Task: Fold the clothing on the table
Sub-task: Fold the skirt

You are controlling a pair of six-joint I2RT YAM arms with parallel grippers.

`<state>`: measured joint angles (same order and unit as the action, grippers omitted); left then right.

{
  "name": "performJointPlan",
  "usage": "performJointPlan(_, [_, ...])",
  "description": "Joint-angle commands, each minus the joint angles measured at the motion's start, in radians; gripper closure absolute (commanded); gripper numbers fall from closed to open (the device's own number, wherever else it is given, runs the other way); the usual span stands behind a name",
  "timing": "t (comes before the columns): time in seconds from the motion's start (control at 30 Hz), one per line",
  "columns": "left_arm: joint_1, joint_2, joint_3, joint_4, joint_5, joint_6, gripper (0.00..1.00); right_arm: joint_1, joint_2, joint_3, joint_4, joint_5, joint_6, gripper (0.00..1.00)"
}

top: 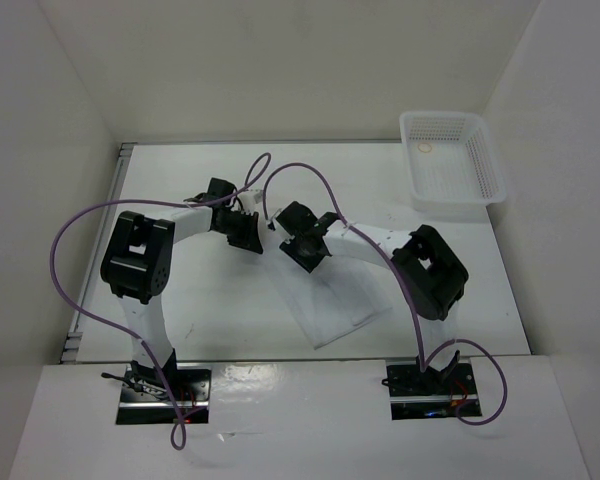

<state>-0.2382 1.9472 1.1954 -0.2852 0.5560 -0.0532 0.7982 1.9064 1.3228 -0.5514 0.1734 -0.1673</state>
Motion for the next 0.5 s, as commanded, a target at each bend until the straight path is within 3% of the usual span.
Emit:
performJointPlan(0.0, [-0.004, 0.004, -0.023, -0.035, -0.011, 0.027, 0.99, -0.001, 0.005, 0.019, -0.024, 0.017, 0.014, 0.54])
performJointPlan(0.17, [-0.004, 0.013, -0.014, -0.035, -0.002, 0.027, 0.99, -0.001, -0.015, -0.014, -0.042, 0.038, 0.014, 0.43])
performJointPlan(0.47, [-0.004, 0.013, -0.014, -0.045, -0.011, 0.036, 0.99, 0.018, -0.015, -0.071, -0.042, 0.11, 0.014, 0.43])
